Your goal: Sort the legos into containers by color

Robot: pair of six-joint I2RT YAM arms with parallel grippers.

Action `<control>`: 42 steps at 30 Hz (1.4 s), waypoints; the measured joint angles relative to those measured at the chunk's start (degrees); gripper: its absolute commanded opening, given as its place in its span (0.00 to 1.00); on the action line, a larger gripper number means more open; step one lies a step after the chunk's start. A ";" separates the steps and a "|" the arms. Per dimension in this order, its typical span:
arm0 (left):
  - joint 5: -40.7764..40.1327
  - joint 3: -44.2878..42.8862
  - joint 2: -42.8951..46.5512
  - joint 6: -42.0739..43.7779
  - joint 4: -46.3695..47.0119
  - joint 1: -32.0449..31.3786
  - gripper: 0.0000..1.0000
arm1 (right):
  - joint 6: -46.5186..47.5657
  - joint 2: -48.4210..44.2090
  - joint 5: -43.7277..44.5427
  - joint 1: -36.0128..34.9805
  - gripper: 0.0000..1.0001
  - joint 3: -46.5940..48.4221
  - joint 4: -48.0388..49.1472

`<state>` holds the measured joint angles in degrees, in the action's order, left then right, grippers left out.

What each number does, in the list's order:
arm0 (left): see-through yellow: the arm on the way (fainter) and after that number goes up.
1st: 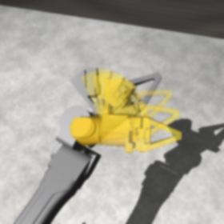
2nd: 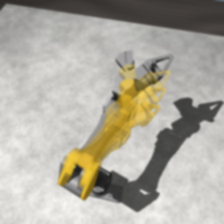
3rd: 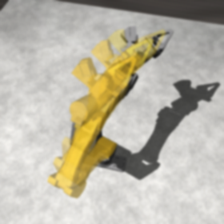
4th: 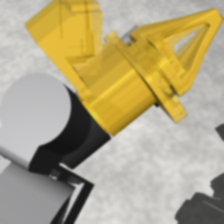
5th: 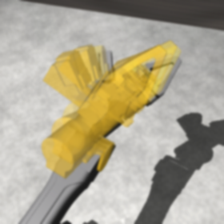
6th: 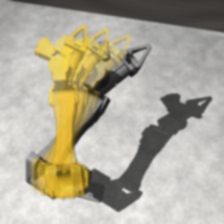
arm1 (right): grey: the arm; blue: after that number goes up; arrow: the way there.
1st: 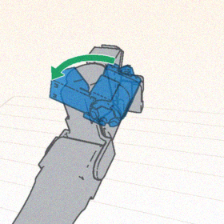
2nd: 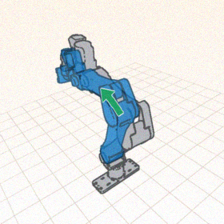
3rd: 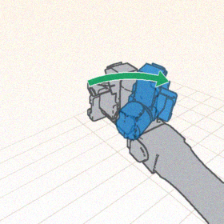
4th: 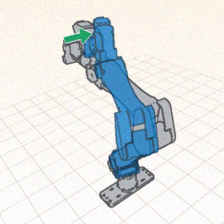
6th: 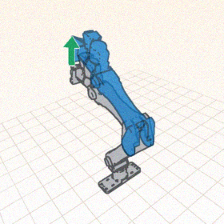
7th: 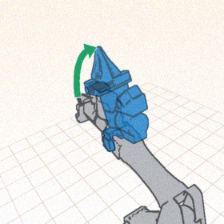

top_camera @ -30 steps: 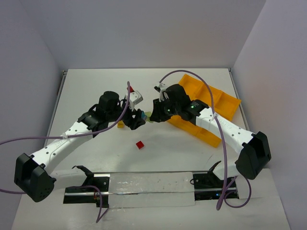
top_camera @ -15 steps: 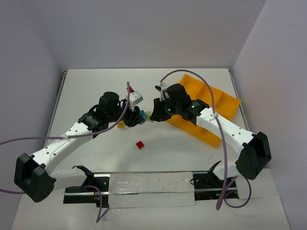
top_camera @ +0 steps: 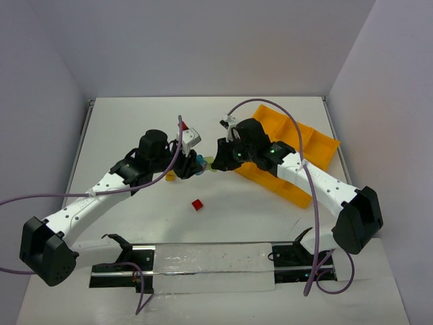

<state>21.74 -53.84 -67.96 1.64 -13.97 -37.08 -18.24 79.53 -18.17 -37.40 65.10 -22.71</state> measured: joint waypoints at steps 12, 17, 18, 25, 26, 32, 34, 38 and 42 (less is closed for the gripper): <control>3.00 0.04 1.70 -0.89 0.07 -0.07 0.00 | -1.26 6.10 4.74 4.60 0.00 -3.08 3.45; 2.59 0.49 2.12 -1.09 0.08 -0.07 0.00 | -1.42 7.52 6.71 4.62 0.00 -2.81 3.40; 2.20 0.71 2.38 -1.45 0.08 -0.07 0.00 | -1.42 7.53 7.34 4.64 0.00 -2.52 3.40; -3.32 4.22 7.08 -6.53 1.86 -0.06 0.00 | -1.38 6.71 12.39 7.15 0.00 -1.33 3.19; -4.25 4.62 7.83 -7.31 2.06 -0.07 0.00 | -1.38 6.36 13.13 7.88 0.00 -1.33 3.10; -12.29 3.60 7.81 -14.33 2.42 -0.07 0.00 | -1.45 4.64 19.09 11.24 0.00 -1.33 2.97; -14.69 1.98 6.08 -16.62 2.00 -0.08 0.00 | -1.45 4.55 20.93 11.90 0.00 -1.29 2.97; -18.65 -0.37 3.90 -20.78 0.95 -0.07 0.00 | -1.40 4.69 24.03 13.30 0.00 -0.76 2.66; -21.95 -0.84 3.75 -24.86 0.76 -0.07 0.00 | -1.24 6.59 25.62 14.46 0.06 1.42 2.67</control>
<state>-0.21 -54.68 -64.22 -23.22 -13.20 -37.15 -19.48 86.11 7.45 -22.94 66.52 -20.05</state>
